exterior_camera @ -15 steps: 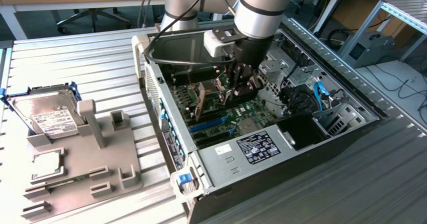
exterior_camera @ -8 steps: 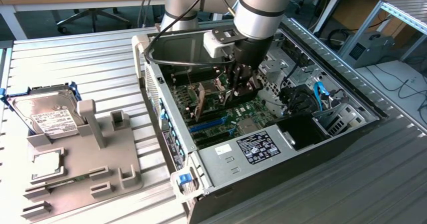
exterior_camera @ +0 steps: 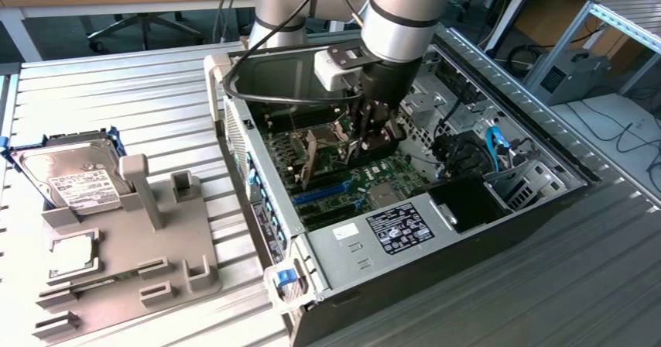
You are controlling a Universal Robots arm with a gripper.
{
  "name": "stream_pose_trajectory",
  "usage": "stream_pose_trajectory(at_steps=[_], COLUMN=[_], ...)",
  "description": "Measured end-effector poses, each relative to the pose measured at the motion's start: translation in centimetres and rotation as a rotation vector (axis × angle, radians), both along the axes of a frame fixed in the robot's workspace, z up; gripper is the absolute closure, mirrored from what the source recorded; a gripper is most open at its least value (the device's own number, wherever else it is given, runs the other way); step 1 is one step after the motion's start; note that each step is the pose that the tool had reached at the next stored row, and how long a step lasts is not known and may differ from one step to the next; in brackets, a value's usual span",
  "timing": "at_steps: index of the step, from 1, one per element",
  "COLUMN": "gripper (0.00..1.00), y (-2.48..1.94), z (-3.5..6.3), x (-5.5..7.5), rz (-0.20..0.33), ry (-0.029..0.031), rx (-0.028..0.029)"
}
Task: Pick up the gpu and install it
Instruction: 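Insert the gpu into the slot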
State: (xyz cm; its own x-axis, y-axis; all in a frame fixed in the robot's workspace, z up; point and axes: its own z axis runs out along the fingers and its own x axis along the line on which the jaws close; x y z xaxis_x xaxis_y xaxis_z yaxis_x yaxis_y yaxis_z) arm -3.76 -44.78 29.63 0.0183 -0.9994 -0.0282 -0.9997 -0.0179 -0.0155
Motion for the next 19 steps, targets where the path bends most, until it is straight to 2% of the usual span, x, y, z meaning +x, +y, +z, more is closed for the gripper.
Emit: stream_pose_trajectory(at_steps=[19], gripper=[0.74], y=[-0.01], z=[-0.34], x=[-0.11], rz=[0.000], ry=[0.0000], rx=[-0.0001])
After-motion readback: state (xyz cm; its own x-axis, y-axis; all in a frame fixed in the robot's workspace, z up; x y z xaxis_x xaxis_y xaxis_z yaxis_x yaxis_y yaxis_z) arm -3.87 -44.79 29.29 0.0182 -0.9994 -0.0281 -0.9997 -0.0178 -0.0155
